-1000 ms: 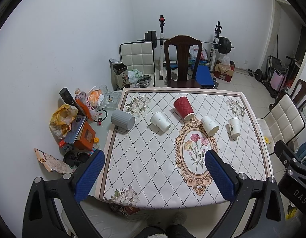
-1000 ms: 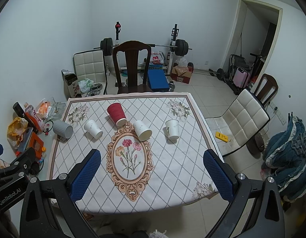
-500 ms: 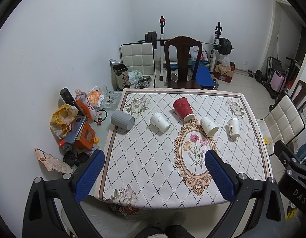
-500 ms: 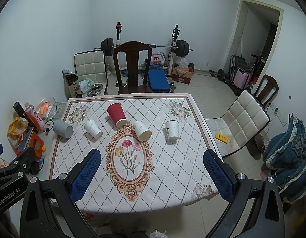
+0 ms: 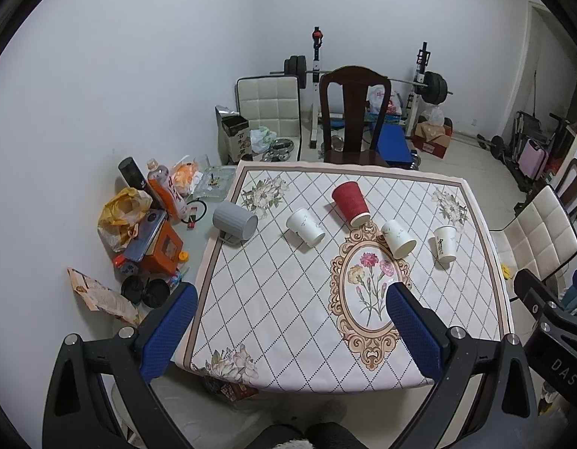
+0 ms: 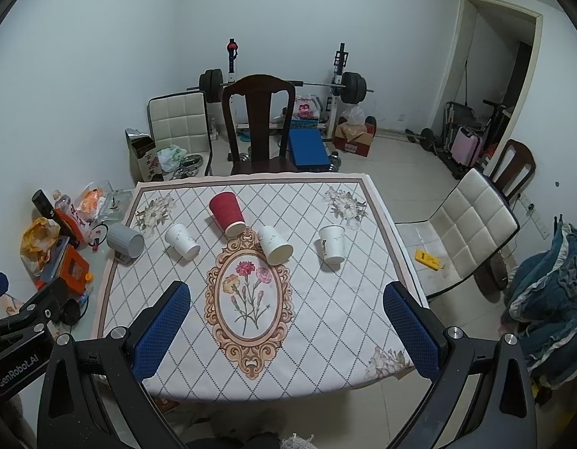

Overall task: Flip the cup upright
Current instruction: 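Reach the left tool to the grey ribbed mug lying on its side and grasp it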

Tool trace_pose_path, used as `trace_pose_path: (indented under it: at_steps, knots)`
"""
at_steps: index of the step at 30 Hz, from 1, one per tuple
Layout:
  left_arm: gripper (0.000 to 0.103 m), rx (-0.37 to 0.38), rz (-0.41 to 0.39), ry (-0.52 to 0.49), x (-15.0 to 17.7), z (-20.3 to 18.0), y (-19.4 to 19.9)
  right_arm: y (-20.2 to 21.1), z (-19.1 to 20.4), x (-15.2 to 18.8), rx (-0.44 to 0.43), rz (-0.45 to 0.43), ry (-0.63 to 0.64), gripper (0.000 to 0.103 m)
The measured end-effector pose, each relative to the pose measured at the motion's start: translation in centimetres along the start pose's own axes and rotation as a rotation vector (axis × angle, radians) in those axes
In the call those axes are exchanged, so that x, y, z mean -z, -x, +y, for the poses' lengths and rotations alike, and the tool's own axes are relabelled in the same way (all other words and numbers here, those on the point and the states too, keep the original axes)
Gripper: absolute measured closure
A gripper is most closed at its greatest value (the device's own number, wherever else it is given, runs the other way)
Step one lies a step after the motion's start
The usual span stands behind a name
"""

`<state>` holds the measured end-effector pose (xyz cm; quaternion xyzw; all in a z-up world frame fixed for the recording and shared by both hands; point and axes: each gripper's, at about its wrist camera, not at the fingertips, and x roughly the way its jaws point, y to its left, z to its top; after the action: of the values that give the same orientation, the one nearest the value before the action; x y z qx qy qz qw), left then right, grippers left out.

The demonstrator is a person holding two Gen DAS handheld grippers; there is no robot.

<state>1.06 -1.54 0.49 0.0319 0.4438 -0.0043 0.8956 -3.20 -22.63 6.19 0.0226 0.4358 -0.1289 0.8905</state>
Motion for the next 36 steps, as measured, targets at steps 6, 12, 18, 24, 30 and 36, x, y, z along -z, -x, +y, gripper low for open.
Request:
trace_pose_path:
  at_steps: [6, 12, 18, 24, 30, 36]
  knots:
    - [0.000, -0.091, 0.061, 0.020, 1.0, 0.0, -4.2, -4.2, -0.1, 0.0, -0.034, 0.075, 0.029, 0.000]
    - [0.000, -0.174, 0.159, 0.031, 2.3, 1.5, -9.5, -10.7, 1.8, 1.1, -0.050, 0.178, 0.081, 0.000]
    - [0.000, -0.201, 0.263, 0.057, 2.1, 3.7, -15.8, -18.3, 4.9, 2.2, -0.056, 0.300, 0.113, 0.000]
    - [0.000, -0.197, 0.357, 0.056, 0.4, 5.7, -22.8, -26.4, 8.3, 2.2, -0.032, 0.417, 0.099, 0.000]
    - [0.000, -0.193, 0.424, 0.079, -2.0, 7.6, -29.6, -33.9, 11.6, 1.3, -0.014, 0.519, 0.086, 0.000]
    - [0.000, -0.190, 0.463, 0.131, -4.4, 10.2, -35.3, -39.4, 15.0, 0.2, -0.005, 0.582, 0.090, 0.000]
